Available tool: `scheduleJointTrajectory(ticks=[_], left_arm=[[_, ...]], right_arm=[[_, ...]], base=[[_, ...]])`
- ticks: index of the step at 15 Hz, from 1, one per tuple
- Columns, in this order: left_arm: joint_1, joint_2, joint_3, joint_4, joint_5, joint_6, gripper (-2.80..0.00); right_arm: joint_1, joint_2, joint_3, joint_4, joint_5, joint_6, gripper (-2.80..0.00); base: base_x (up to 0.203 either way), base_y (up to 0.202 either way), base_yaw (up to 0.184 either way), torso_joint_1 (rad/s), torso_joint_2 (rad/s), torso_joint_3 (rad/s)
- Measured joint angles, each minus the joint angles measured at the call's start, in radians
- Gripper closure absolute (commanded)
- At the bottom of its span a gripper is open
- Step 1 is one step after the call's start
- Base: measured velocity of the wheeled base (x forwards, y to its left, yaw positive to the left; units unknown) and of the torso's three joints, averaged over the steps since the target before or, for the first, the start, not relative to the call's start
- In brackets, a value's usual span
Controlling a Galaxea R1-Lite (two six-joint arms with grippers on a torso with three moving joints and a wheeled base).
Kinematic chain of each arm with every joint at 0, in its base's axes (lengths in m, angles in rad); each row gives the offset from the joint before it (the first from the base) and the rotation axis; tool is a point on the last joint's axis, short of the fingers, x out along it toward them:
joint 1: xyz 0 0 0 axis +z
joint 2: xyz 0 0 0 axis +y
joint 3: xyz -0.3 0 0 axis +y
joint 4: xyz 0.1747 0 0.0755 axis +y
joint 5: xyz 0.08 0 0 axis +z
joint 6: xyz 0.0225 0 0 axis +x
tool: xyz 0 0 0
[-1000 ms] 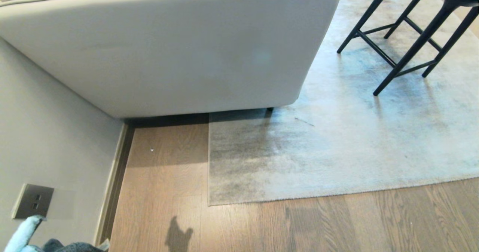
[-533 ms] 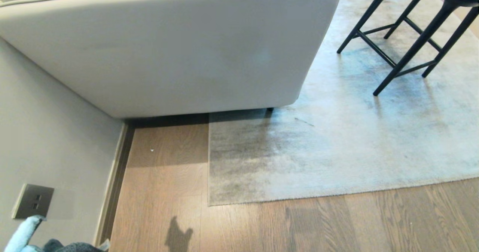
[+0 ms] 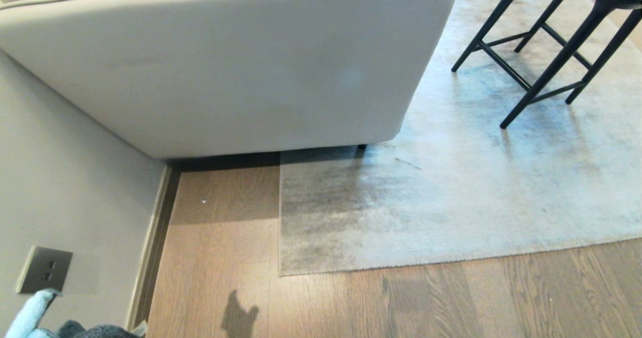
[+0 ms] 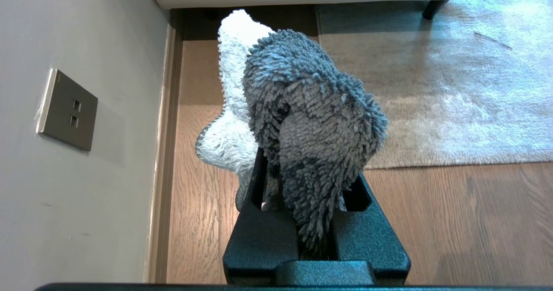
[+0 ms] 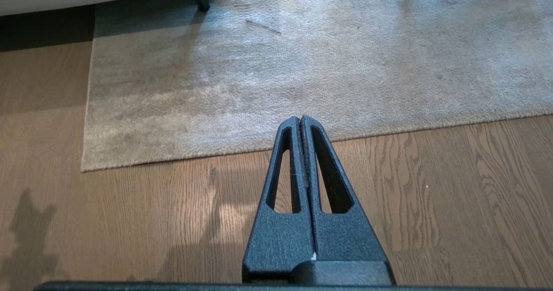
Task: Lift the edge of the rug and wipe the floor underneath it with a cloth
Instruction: Put down the rag
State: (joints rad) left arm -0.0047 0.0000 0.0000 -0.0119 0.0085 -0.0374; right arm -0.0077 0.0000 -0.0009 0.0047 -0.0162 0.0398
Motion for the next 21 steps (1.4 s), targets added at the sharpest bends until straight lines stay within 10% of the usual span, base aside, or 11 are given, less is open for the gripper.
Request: scheduleJointTrajectory(ticks=[21], left_arm=[[-0.004,0.135,-0.027,0.079,-0.011,0.000,0.00]], right_arm=[[0.000,0.000,0.000,0.000,0.000,0.000,0.00]], base=[[0.000,0.000,0.000,0.003,0.00,-0.186]])
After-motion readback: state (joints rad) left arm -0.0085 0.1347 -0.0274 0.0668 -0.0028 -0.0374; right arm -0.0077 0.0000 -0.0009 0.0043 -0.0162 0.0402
